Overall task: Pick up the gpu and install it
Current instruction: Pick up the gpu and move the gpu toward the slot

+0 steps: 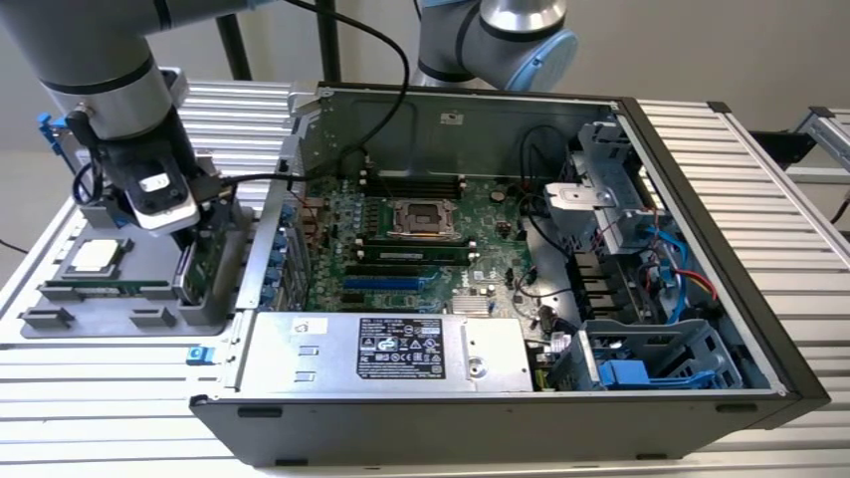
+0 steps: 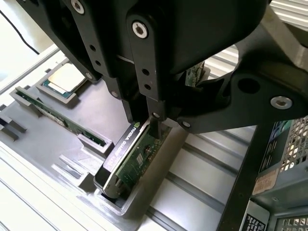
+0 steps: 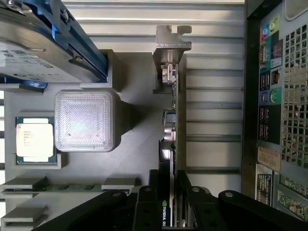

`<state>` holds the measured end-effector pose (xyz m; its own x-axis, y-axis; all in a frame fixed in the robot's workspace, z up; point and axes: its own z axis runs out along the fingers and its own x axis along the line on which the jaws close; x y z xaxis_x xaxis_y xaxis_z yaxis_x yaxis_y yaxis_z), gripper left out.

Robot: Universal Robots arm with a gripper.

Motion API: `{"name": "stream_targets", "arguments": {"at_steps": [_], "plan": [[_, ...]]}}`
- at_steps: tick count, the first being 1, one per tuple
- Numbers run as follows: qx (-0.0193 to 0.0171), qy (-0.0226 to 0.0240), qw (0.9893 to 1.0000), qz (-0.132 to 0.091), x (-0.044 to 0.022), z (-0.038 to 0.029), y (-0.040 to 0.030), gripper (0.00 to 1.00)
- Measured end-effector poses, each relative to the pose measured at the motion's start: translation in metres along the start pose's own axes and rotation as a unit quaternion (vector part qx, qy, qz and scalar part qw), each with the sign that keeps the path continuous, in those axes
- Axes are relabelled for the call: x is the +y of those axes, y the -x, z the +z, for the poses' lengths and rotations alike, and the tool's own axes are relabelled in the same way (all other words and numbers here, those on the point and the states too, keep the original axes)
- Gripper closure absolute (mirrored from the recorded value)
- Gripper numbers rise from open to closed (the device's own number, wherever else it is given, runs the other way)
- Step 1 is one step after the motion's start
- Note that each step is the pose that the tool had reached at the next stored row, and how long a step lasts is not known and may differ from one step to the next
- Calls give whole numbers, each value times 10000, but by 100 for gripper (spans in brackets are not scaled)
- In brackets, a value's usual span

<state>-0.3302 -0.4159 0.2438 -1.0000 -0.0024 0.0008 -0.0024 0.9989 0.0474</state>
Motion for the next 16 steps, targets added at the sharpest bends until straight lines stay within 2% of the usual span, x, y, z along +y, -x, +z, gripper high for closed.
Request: {"name": "stream_targets", "arguments": {"at_steps": [16], "plan": [[-1, 1, 10000, 0, 4, -79, 0, 100]]}}
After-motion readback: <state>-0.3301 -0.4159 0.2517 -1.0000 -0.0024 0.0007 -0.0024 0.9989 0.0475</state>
